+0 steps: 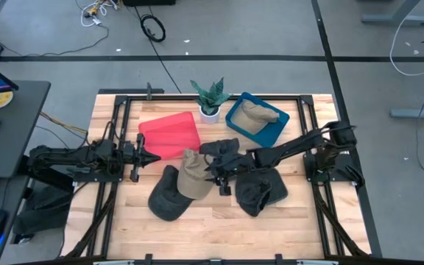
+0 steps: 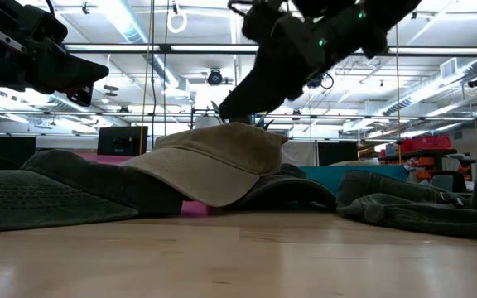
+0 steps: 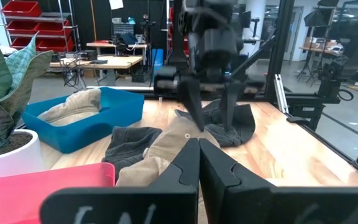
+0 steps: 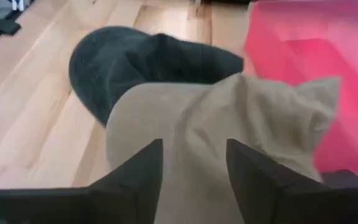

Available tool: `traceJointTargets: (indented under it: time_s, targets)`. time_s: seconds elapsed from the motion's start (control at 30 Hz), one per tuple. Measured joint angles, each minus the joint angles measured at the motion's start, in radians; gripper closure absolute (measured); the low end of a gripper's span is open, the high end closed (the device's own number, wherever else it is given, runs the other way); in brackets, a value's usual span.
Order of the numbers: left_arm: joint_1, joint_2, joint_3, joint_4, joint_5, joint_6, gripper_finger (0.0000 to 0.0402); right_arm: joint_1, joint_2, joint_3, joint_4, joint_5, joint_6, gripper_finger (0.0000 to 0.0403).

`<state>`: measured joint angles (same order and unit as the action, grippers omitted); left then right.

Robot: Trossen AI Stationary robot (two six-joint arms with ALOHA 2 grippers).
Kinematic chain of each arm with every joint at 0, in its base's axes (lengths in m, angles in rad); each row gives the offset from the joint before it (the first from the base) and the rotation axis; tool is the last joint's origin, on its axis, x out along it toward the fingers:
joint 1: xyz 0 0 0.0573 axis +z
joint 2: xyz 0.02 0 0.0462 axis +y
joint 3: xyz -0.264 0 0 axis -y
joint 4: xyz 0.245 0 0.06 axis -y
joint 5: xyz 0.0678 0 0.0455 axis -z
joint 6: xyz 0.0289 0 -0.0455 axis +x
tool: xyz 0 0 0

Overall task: Pick & Place hat
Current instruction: Put the brown cap into the blue bin

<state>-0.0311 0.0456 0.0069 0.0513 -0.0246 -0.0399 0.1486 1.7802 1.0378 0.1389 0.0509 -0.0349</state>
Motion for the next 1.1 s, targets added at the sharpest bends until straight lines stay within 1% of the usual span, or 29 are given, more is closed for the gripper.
traceJointTargets:
  time_s: [0.17,0.23,0.3,0.37,0.43,0.5,0.53,0.63,0.77,0.93,1.1]
  targets:
    - [0.000,0.000,0.000,0.000,0.000,0.000,0.0399,-0.008,0.077,0.000,0.007,0.010,0.000,0.0206]
    - [0.000,0.000,0.000,0.000,0.000,0.000,0.0399,-0.011,0.108,0.000,0.028,0.011,-0.005,0.0208]
    - [0.000,0.000,0.000,0.000,0.000,0.000,0.0399,-0.014,0.121,0.000,0.035,0.011,-0.019,0.0222]
    - [0.000,0.000,0.000,0.000,0.000,0.000,0.0399,-0.014,0.126,0.000,0.044,0.009,-0.023,0.0253]
    - [0.000,0.000,0.000,0.000,0.000,0.000,0.0399,-0.018,0.122,0.000,0.038,0.002,-0.021,0.0306]
    - [0.000,0.000,0.000,0.000,0.000,0.000,0.0399,-0.027,0.117,0.000,0.038,-0.028,-0.008,0.0368]
    - [0.000,0.000,0.000,0.000,0.000,0.000,0.0399,-0.033,0.111,0.000,0.036,-0.042,-0.003,0.0384]
    - [0.000,0.000,0.000,-0.002,0.000,0.000,0.0399,-0.037,0.096,0.000,0.042,-0.033,0.027,0.0393]
    - [0.000,0.000,0.000,-0.003,0.000,0.000,0.0399,-0.021,0.043,-0.001,0.035,0.016,-0.009,0.0398]
    - [0.000,0.000,0.000,-0.003,0.000,0.000,0.0399,0.012,-0.069,-0.001,-0.002,0.120,-0.035,0.0401]
    - [0.000,0.000,0.000,-0.003,0.000,0.000,0.0399,0.037,-0.197,-0.001,-0.133,0.247,-0.053,0.0401]
